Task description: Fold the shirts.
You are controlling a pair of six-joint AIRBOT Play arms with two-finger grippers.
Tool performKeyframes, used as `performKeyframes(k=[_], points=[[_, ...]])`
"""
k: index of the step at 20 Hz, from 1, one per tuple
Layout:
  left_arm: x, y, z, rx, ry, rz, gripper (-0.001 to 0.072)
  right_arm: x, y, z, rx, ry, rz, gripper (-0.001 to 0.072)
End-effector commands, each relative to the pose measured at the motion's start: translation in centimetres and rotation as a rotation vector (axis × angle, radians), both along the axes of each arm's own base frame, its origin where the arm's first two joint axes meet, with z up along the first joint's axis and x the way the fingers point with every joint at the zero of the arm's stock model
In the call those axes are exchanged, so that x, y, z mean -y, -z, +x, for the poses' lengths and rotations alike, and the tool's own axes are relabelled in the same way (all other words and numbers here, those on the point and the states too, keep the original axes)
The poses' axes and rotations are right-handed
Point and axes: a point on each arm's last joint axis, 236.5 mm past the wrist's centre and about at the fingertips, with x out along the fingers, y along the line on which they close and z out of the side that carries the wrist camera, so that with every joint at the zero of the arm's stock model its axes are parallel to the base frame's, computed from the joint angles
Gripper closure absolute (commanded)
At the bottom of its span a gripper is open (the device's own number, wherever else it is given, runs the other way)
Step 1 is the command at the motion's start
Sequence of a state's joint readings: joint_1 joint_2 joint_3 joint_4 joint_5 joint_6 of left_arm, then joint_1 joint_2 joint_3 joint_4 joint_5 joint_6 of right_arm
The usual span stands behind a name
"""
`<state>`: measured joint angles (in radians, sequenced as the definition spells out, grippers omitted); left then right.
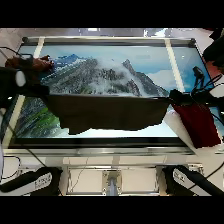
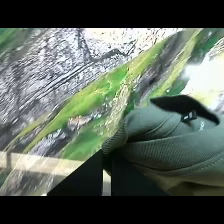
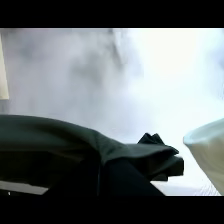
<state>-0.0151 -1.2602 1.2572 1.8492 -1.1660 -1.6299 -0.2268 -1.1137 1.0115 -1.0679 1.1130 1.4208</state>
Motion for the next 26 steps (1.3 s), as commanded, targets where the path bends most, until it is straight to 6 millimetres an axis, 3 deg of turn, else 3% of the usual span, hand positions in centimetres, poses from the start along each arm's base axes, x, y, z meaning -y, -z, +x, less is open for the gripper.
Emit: performKeyframes(k=[1, 3, 5, 7, 8, 9, 10, 11, 13, 15, 17, 19, 21, 23, 25, 26], points=[[0.0, 8.2, 4.8, -0.044, 0.073, 0.036, 0.0694, 1.3, 6.3, 4.3, -0.007, 0.111, 0.014, 0.0702], [0.5, 10.8, 6.8, -0.019, 0.104, 0.028, 0.0694, 1.3, 8.6, 6.2, -0.002, 0.16, 0.034, 0.0702], [1.1, 12.1, 9.0, 0.045, 0.136, 0.018, 0.0694, 1.4, 9.7, 7.9, 0.032, 0.21, 0.045, 0.0702], [1.8, 11.3, 11.3, 0.151, 0.154, 0.001, 0.0694, 1.7, 9.1, 9.6, 0.099, 0.258, 0.045, 0.0681], [2.1, 10.4, 12.4, 0.211, 0.146, -0.015, 0.0676, 1.8, 8.4, 10.2, 0.12, 0.273, 0.058, 0.0572], [2.3, 9.4, 13.2, 0.254, 0.122, -0.035, 0.0497, 1.7, 7.5, 10.8, 0.138, 0.273, 0.066, 0.0361], [2.2, 8.2, 13.7, 0.286, 0.083, -0.056, 0.0084, 1.6, 6.4, 11.3, 0.15, 0.259, 0.072, 0.0326], [1.9, 6.9, 13.8, 0.307, 0.041, -0.073, 0.0019, 1.3, 4.7, 11.8, 0.172, 0.235, 0.073, 0.0326], [0.7, 3.1, 13.1, 0.352, -0.002, -0.07, 0.0019, 1.2, 0.5, 12.3, 0.226, 0.165, 0.033, 0.0326], [-1.3, -1.3, 10.7, 0.376, -0.054, -0.049, 0.0019, 2.3, -3.8, 11.4, 0.261, 0.062, -0.108, 0.0327], [-3.7, -5.3, 6.9, 0.384, -0.128, -0.033, 0.002, 4.4, -7.4, 8.6, 0.257, 0.022, -0.228, 0.0326], [-5.6, -7.7, 1.9, 0.42, -0.211, -0.037, 0.002, 7.0, -8.6, 4.7, 0.204, 0.042, -0.288, 0.0326], [-6.9, -7.0, -4.5, 0.458, -0.339, -0.078, 0.002, 9.2, -7.9, 0.2, 0.124, 0.089, -0.295, 0.0325], [-7.2, -4.6, -10.5, 0.529, -0.545, -0.185, 0.002, 10.3, -6.0, -3.7, 0.089, 0.16, -0.286, 0.0325], [-6.5, -2.7, -13.9, 0.61, -0.668, -0.292, 0.0023, 9.2, -3.2, -6.9, 0.087, 0.218, -0.225, 0.0326], [-5.2, -1.8, -14.5, 0.613, -0.692, -0.376, 0.0024, 7.7, -1.7, -7.8, 0.104, 0.25, -0.156, 0.0327]])
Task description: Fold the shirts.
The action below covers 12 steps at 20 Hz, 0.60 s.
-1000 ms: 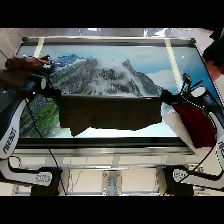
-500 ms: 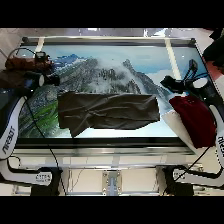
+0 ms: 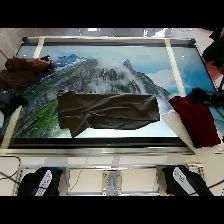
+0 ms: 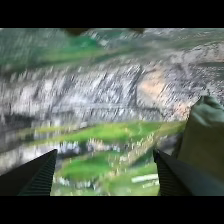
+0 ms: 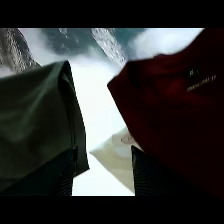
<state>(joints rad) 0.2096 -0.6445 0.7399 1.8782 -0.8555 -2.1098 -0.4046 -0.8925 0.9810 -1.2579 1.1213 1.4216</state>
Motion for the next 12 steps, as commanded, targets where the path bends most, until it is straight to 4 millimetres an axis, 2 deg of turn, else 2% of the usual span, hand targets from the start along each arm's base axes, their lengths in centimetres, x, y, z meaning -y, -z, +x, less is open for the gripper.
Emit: performKeyframes(k=[1, 3, 5, 6, 7, 8, 9, 10, 12], points=[[2.9, 3.7, -4.2, 0.12, -0.123, -0.273, 0.0026, -2.8, 4.3, -4.5, 0.034, 0.088, 0.147, 0.0328], [6.3, 5.4, -2.6, 0.072, -0.009, -0.386, 0.0027, -5.1, 7.1, -5.4, 0.018, 0.109, 0.265, 0.0335], [10.1, 8.6, -1.0, -0.029, 0.095, -0.544, 0.003, -6.9, 8.9, -6.8, -0.085, 0.054, 0.326, 0.0336], [11.9, 10.2, -0.2, -0.076, 0.123, -0.634, 0.003, -8.0, 9.1, -7.3, -0.115, -0.008, 0.347, 0.0339], [13.6, 11.8, 0.7, -0.109, 0.139, -0.757, 0.0066, -9.1, 9.0, -7.6, -0.128, -0.074, 0.372, 0.0364], [14.6, 12.6, 1.8, -0.105, 0.14, -0.864, 0.0104, -10.0, 8.5, -7.6, -0.125, -0.121, 0.401, 0.0413], [15.0, 12.8, 3.1, -0.071, 0.127, -0.973, 0.0104, -10.6, 7.9, -7.4, -0.105, -0.15, 0.415, 0.0413], [14.6, 12.7, 4.6, -0.008, 0.117, -1.05, 0.0103, -10.6, 7.3, -7.0, -0.084, -0.16, 0.411, 0.0412], [12.9, 12.4, 6.1, 0.081, 0.079, -1.139, 0.0103, -9.9, 6.1, -6.1, -0.044, -0.158, 0.381, 0.0405]])
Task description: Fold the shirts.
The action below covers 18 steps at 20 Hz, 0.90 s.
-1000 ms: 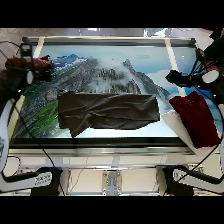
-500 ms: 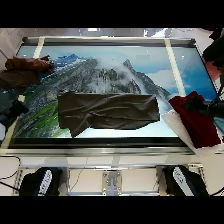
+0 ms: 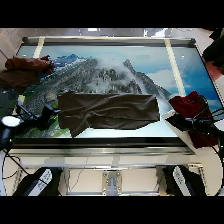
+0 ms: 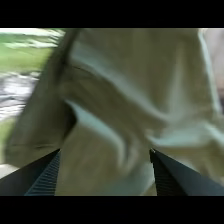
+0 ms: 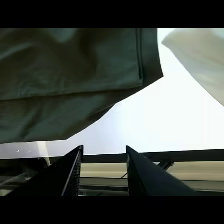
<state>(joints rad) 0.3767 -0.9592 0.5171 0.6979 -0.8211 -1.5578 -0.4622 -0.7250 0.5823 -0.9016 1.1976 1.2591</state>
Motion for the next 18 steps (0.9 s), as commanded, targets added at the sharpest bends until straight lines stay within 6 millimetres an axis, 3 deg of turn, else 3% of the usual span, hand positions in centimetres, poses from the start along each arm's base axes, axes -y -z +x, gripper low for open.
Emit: performKeyframes(k=[1, 6, 9, 16, 18], points=[[-0.9, -0.7, 3.4, 0.123, -0.088, -0.227, 0.0103, -0.4, -2.2, 1.1, 0.073, -0.039, 0.003, 0.0405], [-0.6, 2.3, -0.5, -0.023, 0.047, -0.147, 0.0129, 1.3, -7.2, 3.8, 0.209, -0.019, -0.079, 0.0405], [-0.5, 2.2, -0.1, -0.012, 0.039, -0.143, 0.013, 1.5, -8.8, 4.3, 0.244, -0.017, -0.091, 0.0406], [0.4, 4.7, 1.3, -0.027, 0.026, -0.171, 0.0131, 1.3, -8.9, 4.3, 0.243, -0.014, -0.081, 0.0406], [0.1, 5.3, 2.2, -0.021, -0.021, -0.184, 0.0209, 1.1, -9.1, 4.4, 0.249, -0.013, -0.069, 0.0406]])
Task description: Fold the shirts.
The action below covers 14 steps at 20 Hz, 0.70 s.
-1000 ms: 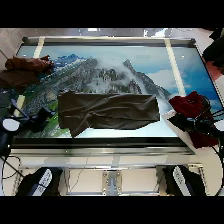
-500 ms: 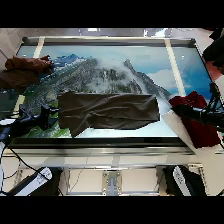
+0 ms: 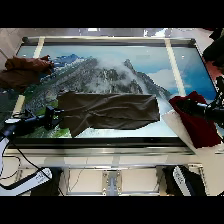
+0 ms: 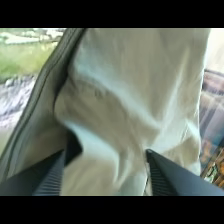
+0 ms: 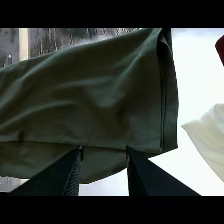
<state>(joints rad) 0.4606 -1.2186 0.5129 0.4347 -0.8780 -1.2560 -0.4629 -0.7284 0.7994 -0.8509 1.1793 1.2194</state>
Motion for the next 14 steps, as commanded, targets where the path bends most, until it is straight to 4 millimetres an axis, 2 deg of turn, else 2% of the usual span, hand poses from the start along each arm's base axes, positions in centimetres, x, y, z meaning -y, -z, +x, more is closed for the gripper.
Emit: performKeyframes(k=[1, 6, 7, 8, 9, 10, 12, 13, 14], points=[[-0.2, 1.1, 1.4, 0.012, -0.05, -0.016, 0.0211, -0.2, -0.3, 0.1, 0.008, -0.001, 0.011, 0.0406], [1.7, 2.4, 1.3, -0.014, -0.01, -0.035, 0.0215, -0.2, -0.3, 0.1, 0.007, -0.002, 0.012, 0.0406], [1.6, 2.4, 1.5, -0.012, -0.02, -0.035, 0.0239, -0.3, -0.3, 0.0, 0.005, -0.004, 0.013, 0.0408], [1.5, 2.2, 1.8, -0.006, -0.037, -0.046, 0.0337, -0.4, -0.2, -0.1, 0.001, -0.007, 0.016, 0.0445], [1.5, 1.9, 2.1, 0.01, -0.047, -0.054, 0.0552, -0.7, -0.1, -0.2, -0.006, -0.019, 0.021, 0.0621], [1.5, 1.4, 2.6, 0.045, -0.043, -0.051, 0.069, -1.3, 0.1, -0.3, -0.013, -0.036, 0.025, 0.0696], [1.4, 0.6, 3.4, 0.081, -0.065, -0.067, 0.0692, -2.9, 2.1, -0.8, -0.071, -0.065, 0.058, 0.0688], [1.4, 0.3, 3.7, 0.09, -0.071, -0.077, 0.0692, -3.6, 3.9, -1.2, -0.129, -0.055, 0.091, 0.0625], [1.6, 0.0, 3.7, 0.094, -0.067, -0.086, 0.0692, -4.1, 6.5, -1.8, -0.203, -0.041, 0.12, 0.0417]])
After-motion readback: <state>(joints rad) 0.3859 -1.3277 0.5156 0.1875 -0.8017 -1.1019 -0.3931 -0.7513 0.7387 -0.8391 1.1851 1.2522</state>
